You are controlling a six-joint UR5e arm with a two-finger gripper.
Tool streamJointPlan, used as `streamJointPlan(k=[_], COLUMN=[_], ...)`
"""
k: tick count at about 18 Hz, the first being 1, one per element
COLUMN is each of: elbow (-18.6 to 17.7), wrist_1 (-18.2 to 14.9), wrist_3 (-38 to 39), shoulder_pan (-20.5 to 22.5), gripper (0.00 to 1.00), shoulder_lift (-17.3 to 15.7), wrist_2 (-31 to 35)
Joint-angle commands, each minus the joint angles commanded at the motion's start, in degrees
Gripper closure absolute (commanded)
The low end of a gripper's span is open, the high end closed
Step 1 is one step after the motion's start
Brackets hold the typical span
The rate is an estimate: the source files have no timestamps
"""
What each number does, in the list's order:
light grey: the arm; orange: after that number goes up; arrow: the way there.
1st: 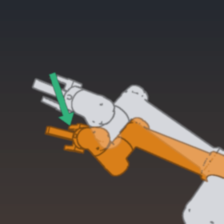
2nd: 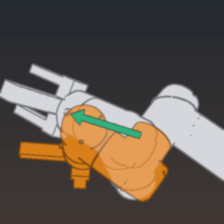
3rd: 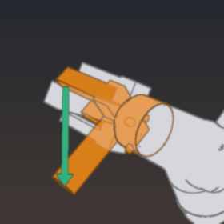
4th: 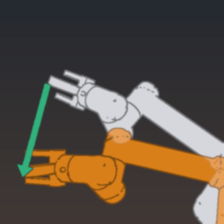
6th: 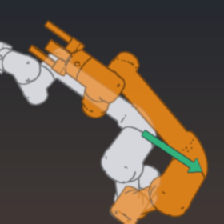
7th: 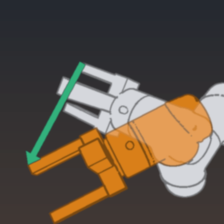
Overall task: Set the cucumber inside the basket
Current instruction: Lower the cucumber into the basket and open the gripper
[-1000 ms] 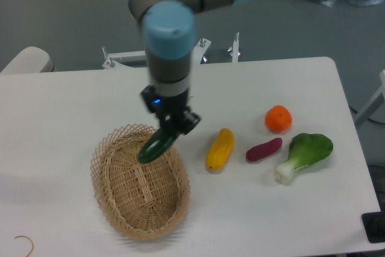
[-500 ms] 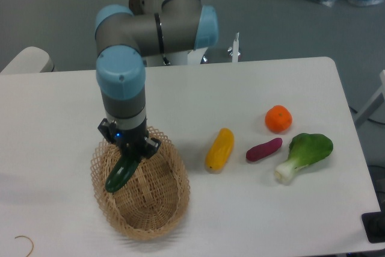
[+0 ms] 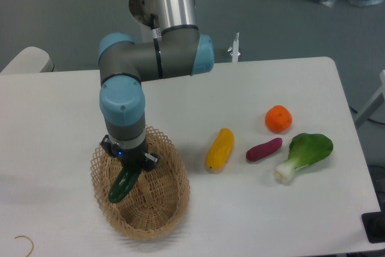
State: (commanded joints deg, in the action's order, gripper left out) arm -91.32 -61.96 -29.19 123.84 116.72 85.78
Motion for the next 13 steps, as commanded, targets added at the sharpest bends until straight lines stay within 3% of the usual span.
streamJointPlan(k=[5, 10, 11, 12, 13], elbow=[0.43, 0.26, 0.18, -0.09, -0.18], wrist_1=[0.35, 3.08, 3.34, 3.69, 4.21], wrist_3=[7.2, 9.33, 8.98, 8.46, 8.45], shoulder_pan=[0.09, 0.18, 0.18, 0.18, 0.18], gripper=[0.58, 0.54, 0.34, 0.03, 0.0], shoulder_lift=[1.67, 2.29, 2.2, 2.11, 2.03], wrist_2=[-0.09, 0.0, 0.17, 1.05, 3.05])
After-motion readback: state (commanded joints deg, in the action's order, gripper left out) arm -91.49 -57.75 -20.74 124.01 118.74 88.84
